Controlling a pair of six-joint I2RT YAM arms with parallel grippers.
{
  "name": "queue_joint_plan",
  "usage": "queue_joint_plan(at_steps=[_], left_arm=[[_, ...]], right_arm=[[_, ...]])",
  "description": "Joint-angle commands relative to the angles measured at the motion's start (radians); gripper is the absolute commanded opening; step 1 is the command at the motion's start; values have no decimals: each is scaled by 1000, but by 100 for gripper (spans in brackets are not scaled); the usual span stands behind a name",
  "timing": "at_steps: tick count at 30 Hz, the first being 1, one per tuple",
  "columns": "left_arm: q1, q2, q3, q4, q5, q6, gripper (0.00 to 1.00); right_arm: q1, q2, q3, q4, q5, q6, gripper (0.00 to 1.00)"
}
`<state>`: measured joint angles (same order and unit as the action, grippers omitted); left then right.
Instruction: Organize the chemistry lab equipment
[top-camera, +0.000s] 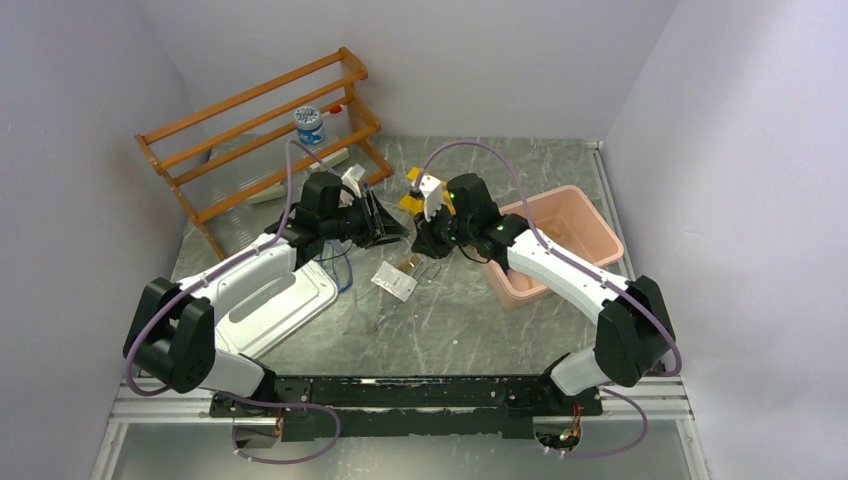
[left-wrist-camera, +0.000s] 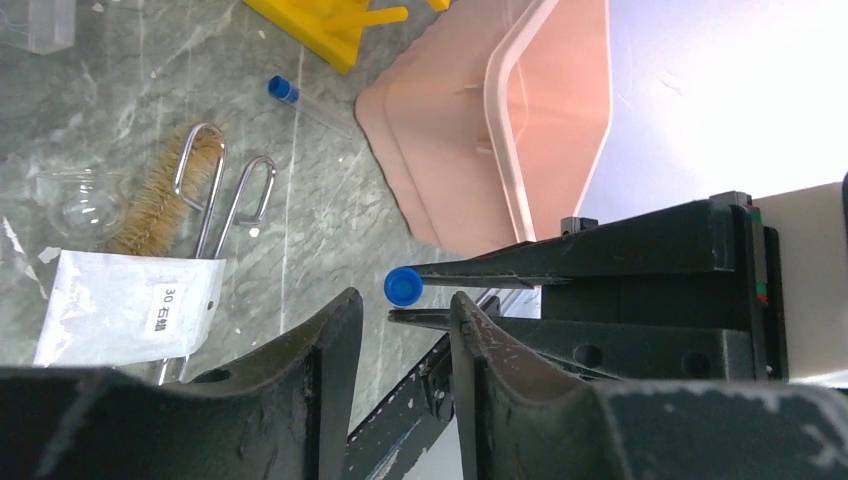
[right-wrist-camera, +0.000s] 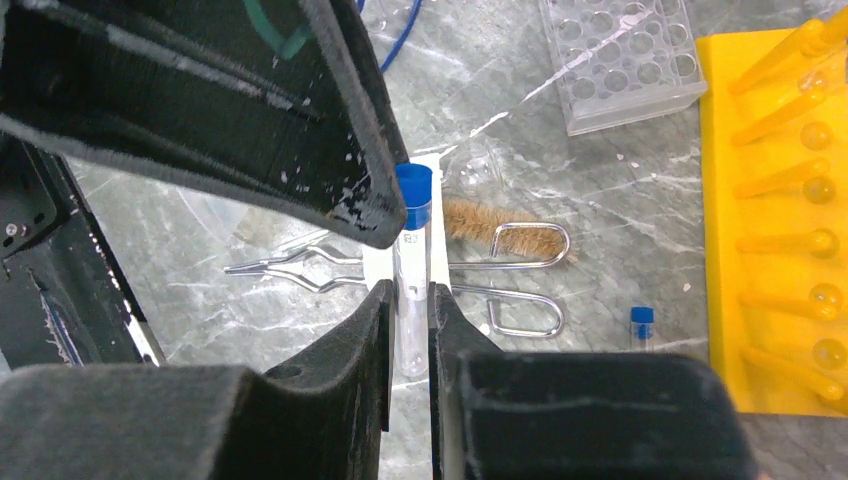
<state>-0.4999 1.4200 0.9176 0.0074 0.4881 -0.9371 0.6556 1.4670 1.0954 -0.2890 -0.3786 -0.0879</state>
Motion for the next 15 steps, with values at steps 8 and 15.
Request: queue_joint_plan(at_steps=[8,15], left_arm=[[12,47,67,-53,105,23,38],[10,55,77,-63,132,41,24]], right_arm=[[-3,-46,-13,11,-39,-51,8],[-3,-38,-10,3,-26,-54,9]])
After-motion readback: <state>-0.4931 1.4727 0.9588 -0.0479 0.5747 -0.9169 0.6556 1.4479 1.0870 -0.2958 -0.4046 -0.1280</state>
